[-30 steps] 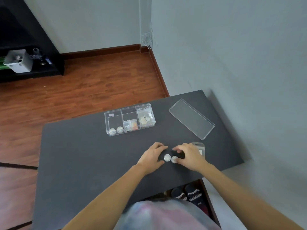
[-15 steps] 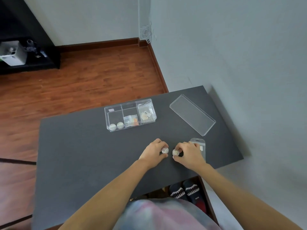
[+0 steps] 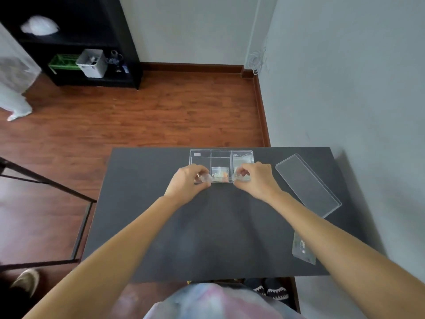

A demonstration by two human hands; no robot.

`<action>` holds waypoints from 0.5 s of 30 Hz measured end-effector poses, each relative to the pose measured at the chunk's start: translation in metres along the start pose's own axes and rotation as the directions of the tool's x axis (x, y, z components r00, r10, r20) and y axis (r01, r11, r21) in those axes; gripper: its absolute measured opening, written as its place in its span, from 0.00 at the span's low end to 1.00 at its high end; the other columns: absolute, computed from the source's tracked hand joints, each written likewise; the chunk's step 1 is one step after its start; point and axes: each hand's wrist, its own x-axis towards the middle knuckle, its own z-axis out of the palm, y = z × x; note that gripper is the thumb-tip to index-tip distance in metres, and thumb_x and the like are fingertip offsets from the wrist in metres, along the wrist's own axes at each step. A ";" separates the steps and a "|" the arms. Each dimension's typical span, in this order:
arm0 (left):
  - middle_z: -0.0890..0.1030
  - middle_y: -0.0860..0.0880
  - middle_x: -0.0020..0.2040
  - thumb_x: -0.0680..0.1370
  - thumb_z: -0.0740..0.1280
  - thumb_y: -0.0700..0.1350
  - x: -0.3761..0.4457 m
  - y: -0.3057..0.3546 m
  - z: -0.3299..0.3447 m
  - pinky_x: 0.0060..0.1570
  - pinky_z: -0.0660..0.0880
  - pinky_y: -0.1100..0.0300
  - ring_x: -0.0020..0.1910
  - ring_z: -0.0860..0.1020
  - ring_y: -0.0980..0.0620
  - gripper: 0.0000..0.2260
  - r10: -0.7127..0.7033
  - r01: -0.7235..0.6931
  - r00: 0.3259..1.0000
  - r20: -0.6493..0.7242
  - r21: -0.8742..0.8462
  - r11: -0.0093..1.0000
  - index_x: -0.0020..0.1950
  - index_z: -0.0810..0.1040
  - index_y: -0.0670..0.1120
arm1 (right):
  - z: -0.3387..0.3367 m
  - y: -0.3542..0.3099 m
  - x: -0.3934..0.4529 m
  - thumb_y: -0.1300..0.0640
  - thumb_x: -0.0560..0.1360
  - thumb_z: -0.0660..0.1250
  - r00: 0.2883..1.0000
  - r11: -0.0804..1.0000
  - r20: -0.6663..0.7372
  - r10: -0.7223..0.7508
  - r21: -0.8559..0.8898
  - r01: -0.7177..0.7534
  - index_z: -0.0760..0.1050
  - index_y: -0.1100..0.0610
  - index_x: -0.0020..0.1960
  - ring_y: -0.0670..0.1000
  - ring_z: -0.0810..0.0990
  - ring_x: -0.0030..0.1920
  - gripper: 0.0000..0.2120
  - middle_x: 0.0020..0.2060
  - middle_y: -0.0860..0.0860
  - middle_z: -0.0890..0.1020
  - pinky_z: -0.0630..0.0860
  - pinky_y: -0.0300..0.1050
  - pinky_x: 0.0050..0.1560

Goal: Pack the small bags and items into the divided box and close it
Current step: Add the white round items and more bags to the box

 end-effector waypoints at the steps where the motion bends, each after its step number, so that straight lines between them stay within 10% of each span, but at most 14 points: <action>1: 0.80 0.55 0.45 0.72 0.72 0.48 0.007 -0.004 -0.007 0.46 0.75 0.61 0.41 0.76 0.55 0.09 -0.019 0.020 0.999 -0.041 0.036 0.999 0.51 0.80 0.49 | 0.000 -0.008 0.010 0.50 0.67 0.74 1.000 1.000 0.016 -0.017 0.004 0.017 0.79 0.50 0.44 0.49 0.78 0.46 0.07 0.40 0.45 0.83 0.65 0.49 0.57; 15: 0.82 0.53 0.54 0.75 0.66 0.41 0.086 -0.016 0.002 0.59 0.59 0.50 0.62 0.66 0.48 0.15 -0.137 0.061 0.987 0.080 0.605 0.794 0.58 0.80 0.56 | 0.027 -0.047 0.086 0.53 0.72 0.69 0.996 0.990 0.063 -0.068 -0.121 0.076 0.80 0.53 0.57 0.56 0.78 0.53 0.14 0.47 0.50 0.85 0.66 0.52 0.57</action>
